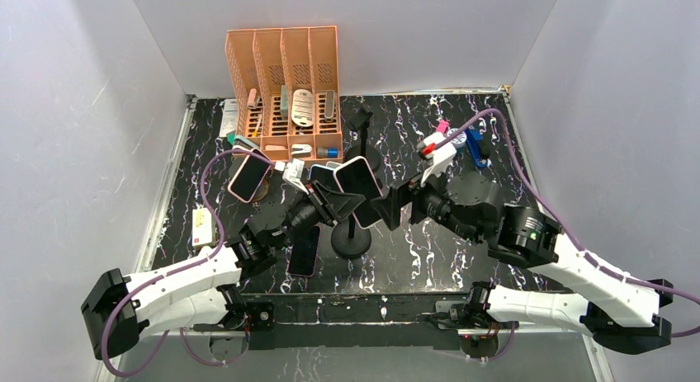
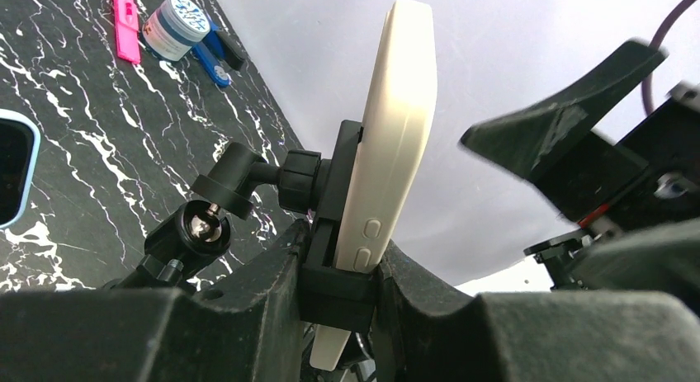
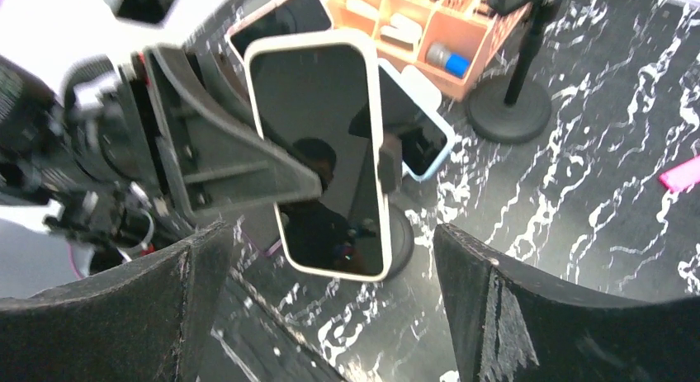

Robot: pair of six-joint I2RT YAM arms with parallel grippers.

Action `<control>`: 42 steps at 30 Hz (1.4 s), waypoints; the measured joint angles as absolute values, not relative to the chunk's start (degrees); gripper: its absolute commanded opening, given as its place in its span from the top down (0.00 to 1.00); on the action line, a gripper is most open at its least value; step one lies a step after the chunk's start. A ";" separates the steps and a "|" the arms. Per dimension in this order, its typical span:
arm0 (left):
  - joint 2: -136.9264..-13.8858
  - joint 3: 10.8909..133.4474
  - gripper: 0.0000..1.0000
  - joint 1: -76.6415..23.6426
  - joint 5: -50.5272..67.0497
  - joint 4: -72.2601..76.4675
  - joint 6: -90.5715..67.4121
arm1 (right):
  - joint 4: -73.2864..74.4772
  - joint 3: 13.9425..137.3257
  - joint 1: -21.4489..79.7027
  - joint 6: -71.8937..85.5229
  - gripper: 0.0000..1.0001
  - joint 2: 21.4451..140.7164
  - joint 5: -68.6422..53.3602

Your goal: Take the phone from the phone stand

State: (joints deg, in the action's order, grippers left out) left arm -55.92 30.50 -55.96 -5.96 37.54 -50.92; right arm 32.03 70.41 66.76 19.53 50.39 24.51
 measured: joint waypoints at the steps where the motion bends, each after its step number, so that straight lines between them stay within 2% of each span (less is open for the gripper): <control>1: -55.92 30.87 1.00 -55.99 -6.39 36.84 -51.68 | 32.53 69.52 66.78 19.33 0.03 50.22 23.88; 9: -56.21 34.37 1.00 -55.99 -8.47 30.30 -56.58 | 33.78 62.13 66.78 18.98 0.01 51.46 19.88; 16: -56.97 36.71 1.00 -55.99 -9.19 26.50 -59.40 | 29.34 60.95 67.35 17.47 0.01 52.31 20.56; 29: -56.93 38.44 1.00 -55.99 -10.63 22.83 -61.49 | 27.03 63.35 74.32 13.32 0.02 62.98 37.63; 37: -56.88 38.44 1.00 -55.99 -10.57 22.61 -61.65 | 25.52 63.33 74.76 12.80 0.14 63.94 40.40; 40: -56.75 38.54 1.00 -55.99 -10.55 22.26 -61.67 | 25.17 63.31 74.76 12.43 0.26 64.25 41.25; 41: -56.71 38.54 1.00 -55.96 -10.50 22.24 -61.73 | 25.12 63.31 74.76 12.27 0.32 64.25 41.32; 42: -56.66 38.54 1.00 -55.96 -10.50 22.17 -61.73 | 25.12 63.31 74.76 12.23 0.43 64.27 41.39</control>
State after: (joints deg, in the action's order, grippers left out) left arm -56.66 38.54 -55.96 -10.50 22.17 -61.73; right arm 25.12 63.31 74.76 12.23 64.27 41.39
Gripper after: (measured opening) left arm 0.260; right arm 0.817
